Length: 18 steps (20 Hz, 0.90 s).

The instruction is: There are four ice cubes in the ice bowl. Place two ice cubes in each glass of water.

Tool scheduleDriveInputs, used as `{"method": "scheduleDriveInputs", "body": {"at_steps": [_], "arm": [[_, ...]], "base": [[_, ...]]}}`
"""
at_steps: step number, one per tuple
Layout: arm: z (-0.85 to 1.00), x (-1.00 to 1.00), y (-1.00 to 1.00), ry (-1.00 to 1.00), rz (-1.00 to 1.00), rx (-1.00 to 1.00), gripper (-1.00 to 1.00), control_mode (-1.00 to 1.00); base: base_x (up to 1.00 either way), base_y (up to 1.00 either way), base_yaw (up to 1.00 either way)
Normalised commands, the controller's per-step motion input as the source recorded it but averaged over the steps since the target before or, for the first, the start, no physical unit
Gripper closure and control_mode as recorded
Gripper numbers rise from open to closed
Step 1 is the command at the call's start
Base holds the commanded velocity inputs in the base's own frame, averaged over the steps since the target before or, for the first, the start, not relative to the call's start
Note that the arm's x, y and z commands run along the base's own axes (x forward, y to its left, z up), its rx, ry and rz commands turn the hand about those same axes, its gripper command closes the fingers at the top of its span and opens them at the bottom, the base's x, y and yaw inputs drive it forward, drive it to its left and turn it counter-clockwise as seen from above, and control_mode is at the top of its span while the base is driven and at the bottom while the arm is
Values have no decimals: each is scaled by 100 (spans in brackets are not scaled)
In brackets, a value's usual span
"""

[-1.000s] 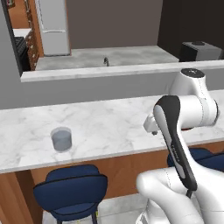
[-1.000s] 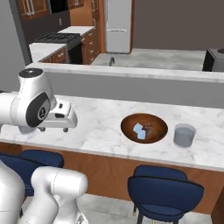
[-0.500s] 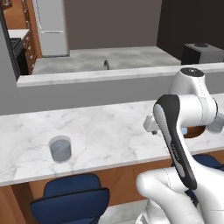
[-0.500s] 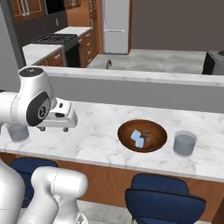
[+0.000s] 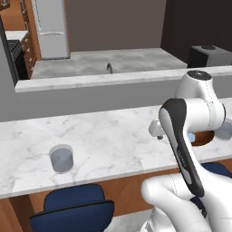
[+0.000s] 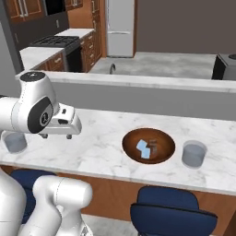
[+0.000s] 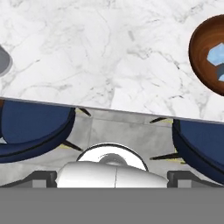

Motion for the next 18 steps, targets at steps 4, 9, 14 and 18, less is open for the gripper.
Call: {"method": "scheduleDriveInputs", "body": {"at_steps": [4, 9, 14, 18], "arm": [[0, 0, 0, 0, 0, 0, -100, 100], [0, 0, 0, 0, 0, 0, -100, 100], [0, 0, 0, 0, 0, 0, -100, 100], [0, 2, 0, -5, 0, 0, -100, -100]], "base": [[36, 0, -3], [23, 0, -1], [19, 0, 0], [0, 0, 0]]}}
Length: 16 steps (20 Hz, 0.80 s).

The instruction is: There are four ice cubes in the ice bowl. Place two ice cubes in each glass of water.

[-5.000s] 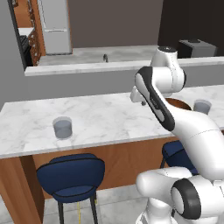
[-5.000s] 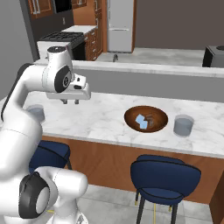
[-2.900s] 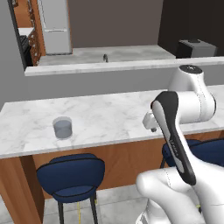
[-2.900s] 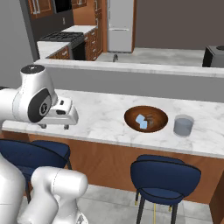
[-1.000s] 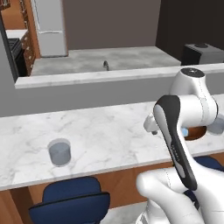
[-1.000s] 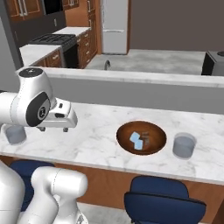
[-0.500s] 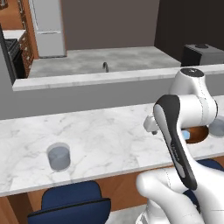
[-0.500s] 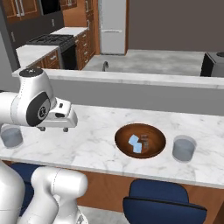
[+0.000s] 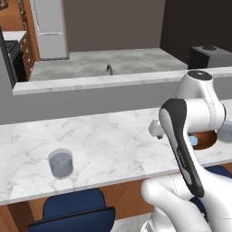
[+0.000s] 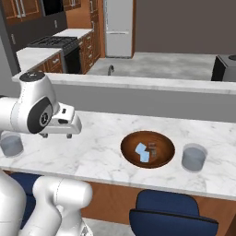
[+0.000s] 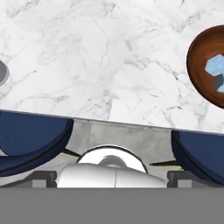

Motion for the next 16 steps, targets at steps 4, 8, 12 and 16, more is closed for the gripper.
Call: {"method": "scheduleDriveInputs", "body": {"at_steps": [4, 8, 12, 16], "arm": [[2, 3, 0, -10, 0, 2, -100, -100], [36, 3, 0, -15, -1, 9, -100, -100], [47, 0, -1, -16, -6, 9, -100, -100], [33, 3, -15, -14, -11, 7, -100, -100]], "base": [[0, 0, 0], [0, 0, 0], [0, 0, 0], [0, 0, 0]]}}
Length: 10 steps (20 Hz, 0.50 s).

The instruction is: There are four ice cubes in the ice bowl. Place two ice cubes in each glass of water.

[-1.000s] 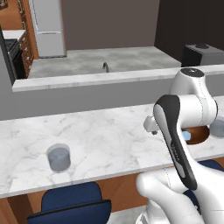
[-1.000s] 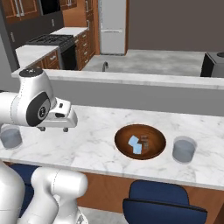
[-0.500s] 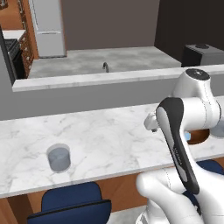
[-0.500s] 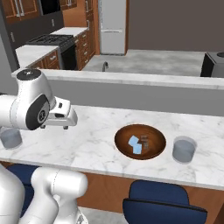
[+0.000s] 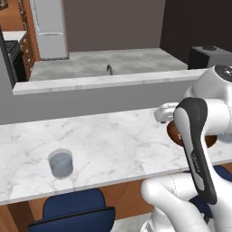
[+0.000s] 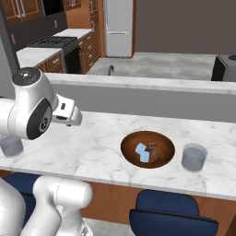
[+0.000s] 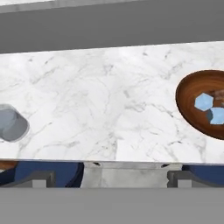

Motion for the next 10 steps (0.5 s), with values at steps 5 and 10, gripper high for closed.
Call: {"method": "scheduleDriveInputs", "body": {"at_steps": [5, 10], "arm": [[16, 2, -17, -8, -10, 3, -100, -100], [6, 12, -15, -3, -10, 0, -100, -100]], "base": [[0, 0, 0], [0, 0, 0]]}}
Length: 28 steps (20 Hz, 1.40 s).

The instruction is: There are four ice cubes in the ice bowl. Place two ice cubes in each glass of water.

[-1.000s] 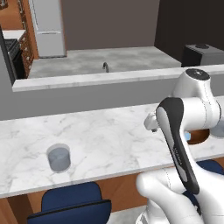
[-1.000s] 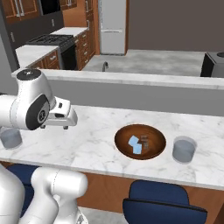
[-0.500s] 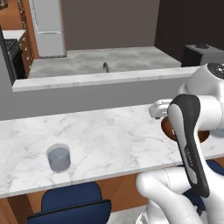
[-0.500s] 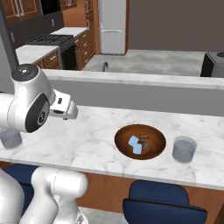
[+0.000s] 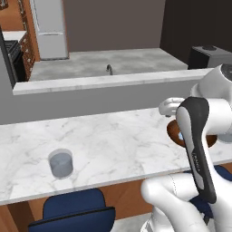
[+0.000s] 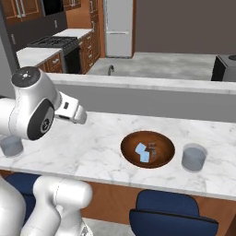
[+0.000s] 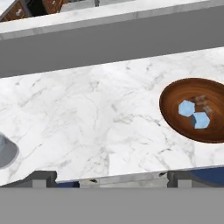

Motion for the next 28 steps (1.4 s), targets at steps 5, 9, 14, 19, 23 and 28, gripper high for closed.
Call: {"method": "scheduleDriveInputs", "body": {"at_steps": [5, 9, 14, 19, 23, 28], "arm": [[0, 12, -17, 0, -8, 0, -100, -100], [0, 12, -22, 0, -10, 0, -100, -100], [0, 16, -33, 8, -10, 0, -100, -100], [-10, 12, -57, 17, -3, 0, -100, -100], [-26, 1, -61, 19, -1, 0, -100, -100], [-31, 0, -53, 13, -3, 0, -100, -100]], "base": [[0, 0, 0], [0, 0, 0], [0, 0, 0], [0, 0, 0], [0, 0, 0], [0, 0, 0]]}}
